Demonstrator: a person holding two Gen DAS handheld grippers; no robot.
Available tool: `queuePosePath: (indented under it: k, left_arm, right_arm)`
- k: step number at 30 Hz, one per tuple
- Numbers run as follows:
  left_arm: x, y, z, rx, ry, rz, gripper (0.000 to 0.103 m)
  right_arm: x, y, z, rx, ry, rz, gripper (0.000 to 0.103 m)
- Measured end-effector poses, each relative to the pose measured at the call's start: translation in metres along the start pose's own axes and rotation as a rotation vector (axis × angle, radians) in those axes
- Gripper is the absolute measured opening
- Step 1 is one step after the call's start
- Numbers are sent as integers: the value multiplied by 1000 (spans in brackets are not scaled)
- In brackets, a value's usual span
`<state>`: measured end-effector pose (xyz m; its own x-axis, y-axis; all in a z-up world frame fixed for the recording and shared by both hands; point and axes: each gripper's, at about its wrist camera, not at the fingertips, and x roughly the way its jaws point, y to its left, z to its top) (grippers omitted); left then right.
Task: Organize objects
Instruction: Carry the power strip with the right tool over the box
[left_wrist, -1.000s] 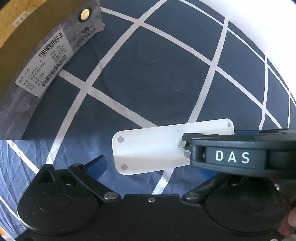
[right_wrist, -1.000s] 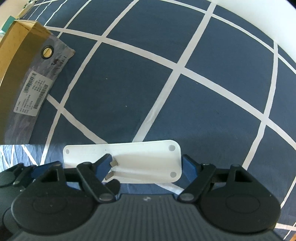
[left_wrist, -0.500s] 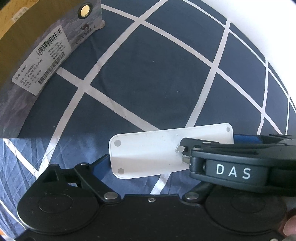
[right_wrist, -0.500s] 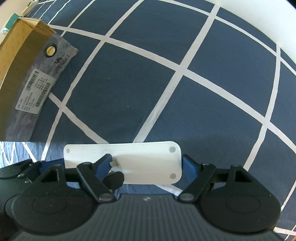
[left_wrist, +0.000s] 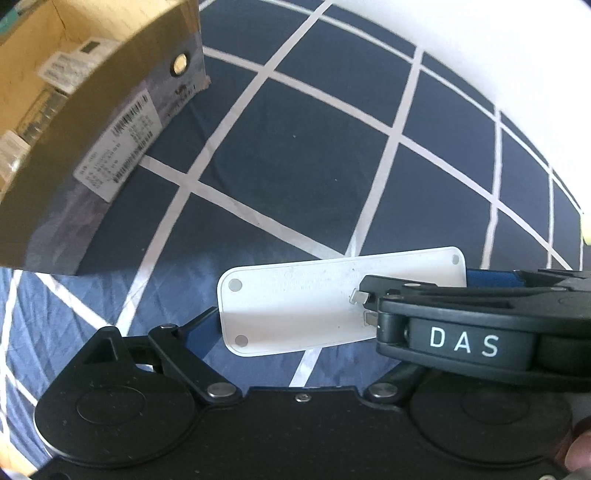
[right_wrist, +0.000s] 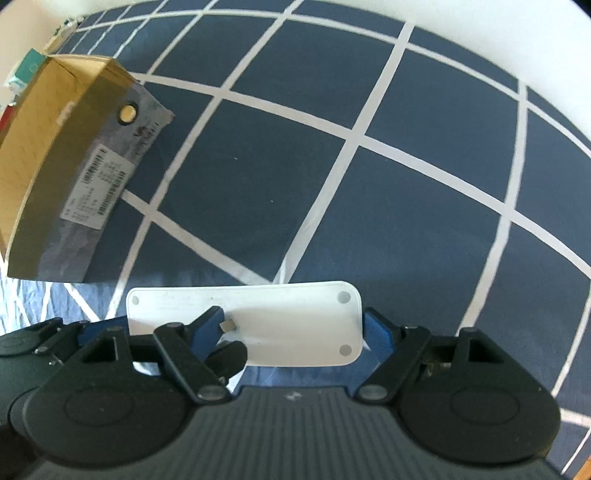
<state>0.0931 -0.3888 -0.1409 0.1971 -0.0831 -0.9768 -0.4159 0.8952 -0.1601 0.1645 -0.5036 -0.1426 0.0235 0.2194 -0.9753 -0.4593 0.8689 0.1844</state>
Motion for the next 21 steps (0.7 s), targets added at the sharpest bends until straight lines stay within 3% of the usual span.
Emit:
queuePosePath:
  k: [21]
  left_arm:
    - [-89,33,-62,112,-104,9,91]
  right_arm:
    - [-79,64,-75,72,-146,7,80]
